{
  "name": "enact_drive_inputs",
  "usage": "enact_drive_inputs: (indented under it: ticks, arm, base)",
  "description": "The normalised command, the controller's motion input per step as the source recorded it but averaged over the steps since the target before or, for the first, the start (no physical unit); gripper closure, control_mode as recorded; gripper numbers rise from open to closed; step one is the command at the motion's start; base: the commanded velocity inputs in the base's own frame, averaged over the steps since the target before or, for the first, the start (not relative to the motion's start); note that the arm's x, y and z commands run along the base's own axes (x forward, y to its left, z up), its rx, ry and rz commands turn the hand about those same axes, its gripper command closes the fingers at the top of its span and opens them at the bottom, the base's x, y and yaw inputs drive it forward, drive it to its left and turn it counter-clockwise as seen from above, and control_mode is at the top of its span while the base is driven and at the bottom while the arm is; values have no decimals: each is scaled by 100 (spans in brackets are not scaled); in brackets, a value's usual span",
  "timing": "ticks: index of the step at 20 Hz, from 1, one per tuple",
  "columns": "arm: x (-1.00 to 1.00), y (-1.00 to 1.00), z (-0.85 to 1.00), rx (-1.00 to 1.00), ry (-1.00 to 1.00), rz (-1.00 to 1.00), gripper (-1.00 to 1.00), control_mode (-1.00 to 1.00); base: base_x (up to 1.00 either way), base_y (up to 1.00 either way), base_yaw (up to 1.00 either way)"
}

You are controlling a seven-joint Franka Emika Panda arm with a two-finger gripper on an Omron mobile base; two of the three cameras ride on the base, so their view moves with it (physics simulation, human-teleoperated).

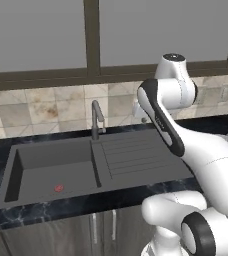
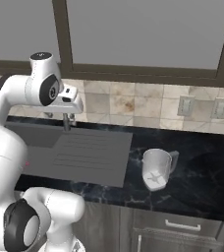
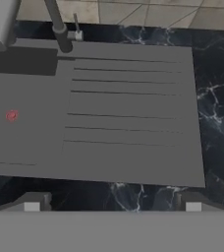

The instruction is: Turn on the sink faucet and place the jug under the water for a few seconds to fill it up.

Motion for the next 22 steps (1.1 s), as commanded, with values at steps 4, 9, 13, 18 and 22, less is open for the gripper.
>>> enact_drive_inputs:
  ticks: [4, 9, 13, 18, 22]
  arm:
    - [0, 0, 0, 0, 0, 0, -100, 100]
    - [0, 0, 0, 0, 0, 0, -100, 100]
    - [0, 0, 0, 0, 0, 0, -100, 100]
    - [0, 0, 0, 0, 0, 0, -100, 100]
    - [0, 0, 0, 0, 0, 0, -100, 100]
  base:
    - [13, -1, 0]
    - [16, -7, 0]
    - [0, -5, 0]
    - [0, 0, 0]
    - [0, 0, 0]
